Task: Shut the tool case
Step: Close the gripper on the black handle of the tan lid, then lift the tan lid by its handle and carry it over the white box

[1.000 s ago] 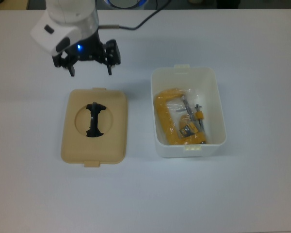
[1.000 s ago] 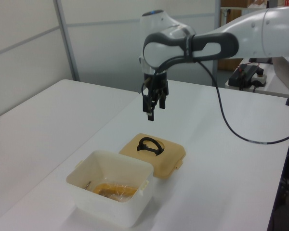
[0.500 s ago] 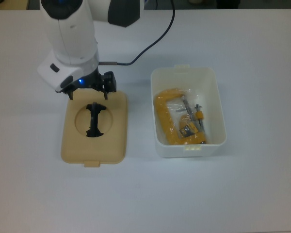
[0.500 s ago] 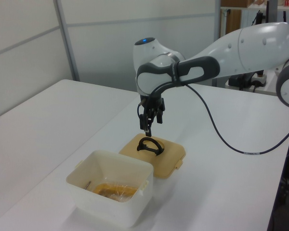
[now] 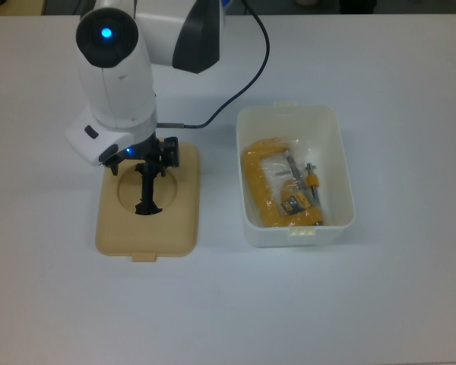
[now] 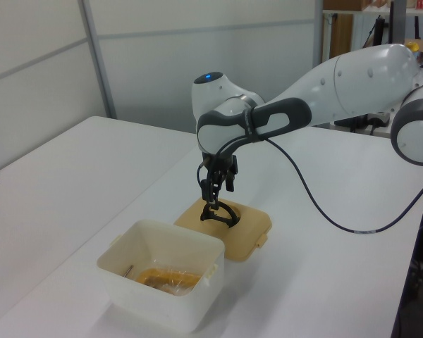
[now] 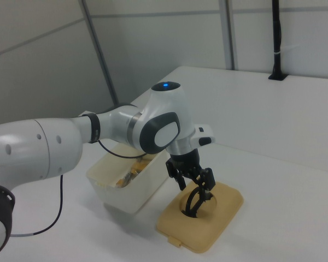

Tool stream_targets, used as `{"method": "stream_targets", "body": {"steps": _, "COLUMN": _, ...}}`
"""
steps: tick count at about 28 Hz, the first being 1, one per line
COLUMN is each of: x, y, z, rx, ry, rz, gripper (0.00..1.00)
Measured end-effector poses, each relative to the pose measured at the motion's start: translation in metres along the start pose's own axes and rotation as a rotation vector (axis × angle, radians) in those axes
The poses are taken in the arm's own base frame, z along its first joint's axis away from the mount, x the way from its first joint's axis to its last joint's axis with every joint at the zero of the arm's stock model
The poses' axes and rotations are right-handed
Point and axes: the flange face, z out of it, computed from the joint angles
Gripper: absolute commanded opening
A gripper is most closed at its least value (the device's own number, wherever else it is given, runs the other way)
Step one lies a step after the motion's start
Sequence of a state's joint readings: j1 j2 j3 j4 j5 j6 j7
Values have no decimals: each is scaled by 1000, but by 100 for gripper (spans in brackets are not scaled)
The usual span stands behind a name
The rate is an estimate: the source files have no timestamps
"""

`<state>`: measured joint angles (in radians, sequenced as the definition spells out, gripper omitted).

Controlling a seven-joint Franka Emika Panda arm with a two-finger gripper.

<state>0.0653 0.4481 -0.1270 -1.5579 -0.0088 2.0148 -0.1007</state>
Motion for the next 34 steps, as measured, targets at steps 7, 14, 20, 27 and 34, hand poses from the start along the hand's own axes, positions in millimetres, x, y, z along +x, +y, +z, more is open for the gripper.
{"method": "stream_targets", "body": {"steps": 7, "x": 3, "y": -4, "z": 16, "rx": -9, "ry": -13, "rz": -1, "gripper": 31}}
{"method": "stream_targets", "body": {"steps": 14, "x": 3, "y": -9, "z": 19, "rx": -7, "ry": -18, "rz": -2, "gripper": 0}}
{"method": "stream_targets", "body": {"steps": 20, "x": 4, "y": -13, "z": 18, "rx": -5, "ry": -16, "rz": 20, "gripper": 0}}
{"method": "stream_targets", "body": {"steps": 27, "x": 6, "y": -12, "z": 5, "rx": -6, "ry": 8, "rz": 31, "gripper": 0}}
{"method": "stream_targets", "body": {"steps": 34, "x": -2, "y": 2, "z": -47, "rx": -1, "ry": 16, "rz": 50, "gripper": 0}}
